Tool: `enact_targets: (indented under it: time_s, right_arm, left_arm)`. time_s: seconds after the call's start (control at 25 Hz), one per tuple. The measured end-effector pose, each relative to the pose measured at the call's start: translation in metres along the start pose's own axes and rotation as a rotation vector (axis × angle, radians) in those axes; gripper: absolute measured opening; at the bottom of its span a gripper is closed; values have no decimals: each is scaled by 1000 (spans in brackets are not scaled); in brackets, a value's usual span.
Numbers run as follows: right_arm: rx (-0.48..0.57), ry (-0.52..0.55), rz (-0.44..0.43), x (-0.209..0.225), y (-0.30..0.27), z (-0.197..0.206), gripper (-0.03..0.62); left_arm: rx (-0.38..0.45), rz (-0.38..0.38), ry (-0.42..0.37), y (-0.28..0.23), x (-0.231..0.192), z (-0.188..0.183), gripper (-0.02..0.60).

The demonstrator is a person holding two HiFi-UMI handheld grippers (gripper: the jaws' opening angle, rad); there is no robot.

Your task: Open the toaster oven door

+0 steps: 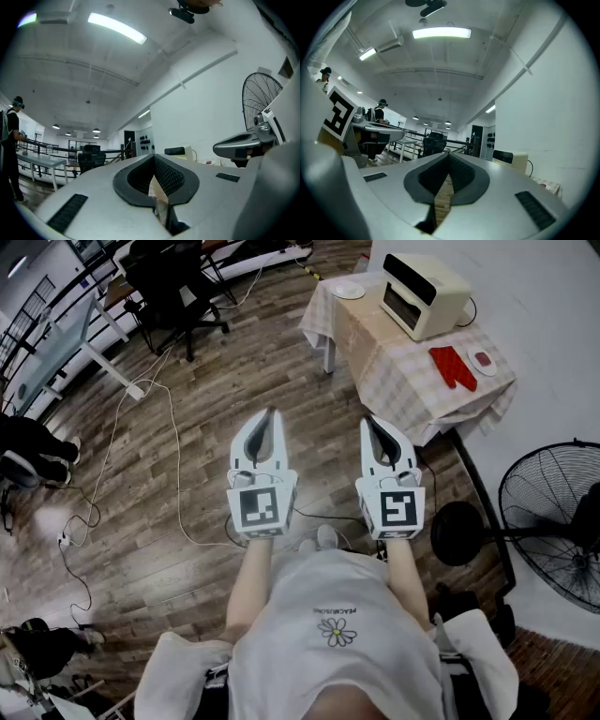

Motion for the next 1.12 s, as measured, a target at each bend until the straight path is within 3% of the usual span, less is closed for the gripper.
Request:
enact_targets:
  time_s: [0.44,0.68,0.88,1.12]
  right_arm:
    - [-33,-44,-39,4,-15,20,9]
    - [-103,-93,-40,15,-28,47,9]
    - [-136,-112,-72,26,-34,77,9]
    - [-180,-115,-80,30,-40,86,9]
  left_arm:
    - [-74,12,-7,-13,7,13,17]
    - [-131,-8,0,-33,12,31,17]
    - [-156,-25,-11,-46,26,44,17]
    - [-162,-28,-26,-58,24,41,17]
Point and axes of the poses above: the fingertips, and each gripper's own axes: y backward along the fingers, x to its right, z out of its underside, the point moved 10 cm from there along y, backward along the fingers, and after that the axes turned 3 degrees about z, right-handed, at the moved point
